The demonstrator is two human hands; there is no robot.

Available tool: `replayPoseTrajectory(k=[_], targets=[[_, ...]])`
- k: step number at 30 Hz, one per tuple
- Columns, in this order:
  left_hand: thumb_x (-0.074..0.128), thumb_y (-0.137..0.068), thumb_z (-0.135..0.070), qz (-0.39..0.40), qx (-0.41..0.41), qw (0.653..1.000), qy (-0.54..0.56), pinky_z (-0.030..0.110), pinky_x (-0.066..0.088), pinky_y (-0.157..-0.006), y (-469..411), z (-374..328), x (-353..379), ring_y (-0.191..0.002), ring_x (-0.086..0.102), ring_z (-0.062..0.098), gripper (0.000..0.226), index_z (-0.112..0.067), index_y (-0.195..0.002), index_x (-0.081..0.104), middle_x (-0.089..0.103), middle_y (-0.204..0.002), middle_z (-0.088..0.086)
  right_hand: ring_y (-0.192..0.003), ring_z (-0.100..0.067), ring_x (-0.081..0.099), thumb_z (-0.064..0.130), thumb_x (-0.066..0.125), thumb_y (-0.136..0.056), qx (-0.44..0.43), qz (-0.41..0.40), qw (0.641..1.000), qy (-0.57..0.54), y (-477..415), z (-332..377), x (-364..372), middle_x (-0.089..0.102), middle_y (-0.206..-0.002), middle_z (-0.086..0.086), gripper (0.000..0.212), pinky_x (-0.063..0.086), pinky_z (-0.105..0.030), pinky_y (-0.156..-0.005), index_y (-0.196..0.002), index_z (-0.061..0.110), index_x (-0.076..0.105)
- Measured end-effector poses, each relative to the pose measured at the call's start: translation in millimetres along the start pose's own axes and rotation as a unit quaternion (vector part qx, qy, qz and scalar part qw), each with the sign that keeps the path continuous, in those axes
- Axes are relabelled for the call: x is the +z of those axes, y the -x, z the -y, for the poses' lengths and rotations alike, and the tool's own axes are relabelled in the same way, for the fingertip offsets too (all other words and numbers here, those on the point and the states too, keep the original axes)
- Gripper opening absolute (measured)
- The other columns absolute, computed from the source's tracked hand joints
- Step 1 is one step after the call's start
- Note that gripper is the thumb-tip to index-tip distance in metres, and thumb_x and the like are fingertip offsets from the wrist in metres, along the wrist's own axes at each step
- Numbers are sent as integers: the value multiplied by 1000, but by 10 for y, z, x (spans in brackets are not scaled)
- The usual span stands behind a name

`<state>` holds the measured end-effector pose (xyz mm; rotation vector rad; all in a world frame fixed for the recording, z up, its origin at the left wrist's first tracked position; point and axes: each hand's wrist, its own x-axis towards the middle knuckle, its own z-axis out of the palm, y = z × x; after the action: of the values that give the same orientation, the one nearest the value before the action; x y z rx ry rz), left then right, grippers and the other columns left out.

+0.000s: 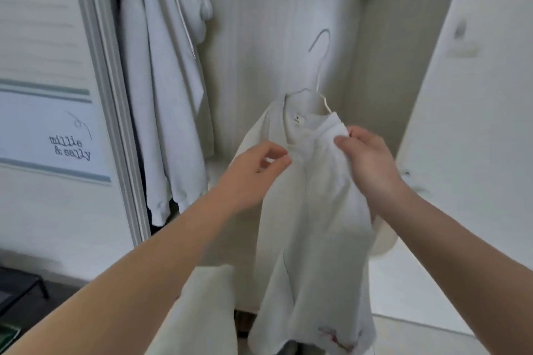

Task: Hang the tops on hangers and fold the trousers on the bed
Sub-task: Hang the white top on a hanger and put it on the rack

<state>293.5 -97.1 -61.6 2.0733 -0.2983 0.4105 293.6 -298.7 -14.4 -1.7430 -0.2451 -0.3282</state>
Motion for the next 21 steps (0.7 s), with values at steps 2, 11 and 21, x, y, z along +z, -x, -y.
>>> replayPoseTrajectory(k=[2,11,21], targets=[[59,-97,-46,-2,8,1000,4,20,46,-76,-138,-84,-210,-98,62,0,21,-33,-112,65,64,-108,-24,-67,-19,45,9,53,-94,-14,2,999,-34,-336,223,236,48,-77,-9,11,37,-29,-65,-85,6,58],[71,-78,-65,0,33,999,-26,27,50,-70,-931,-500,-757,-85,62,8,44,-31,-99,55,63,-95,-15,-43,-14,33,8,47,-93,-79,-38,996,-25,-1858,1203,1059,32,-59,-3,28,24,-19,-41,-69,19,37],[57,-98,-27,-121,99,969,-192,32,42,-65,-2265,-439,-1467,-82,57,22,16,-13,-97,50,58,-91,2,-63,-21,31,15,46,-92,-141,-54,988,-27,-3199,2075,1430,33,-69,-6,15,25,-30,-57,-77,15,42]])
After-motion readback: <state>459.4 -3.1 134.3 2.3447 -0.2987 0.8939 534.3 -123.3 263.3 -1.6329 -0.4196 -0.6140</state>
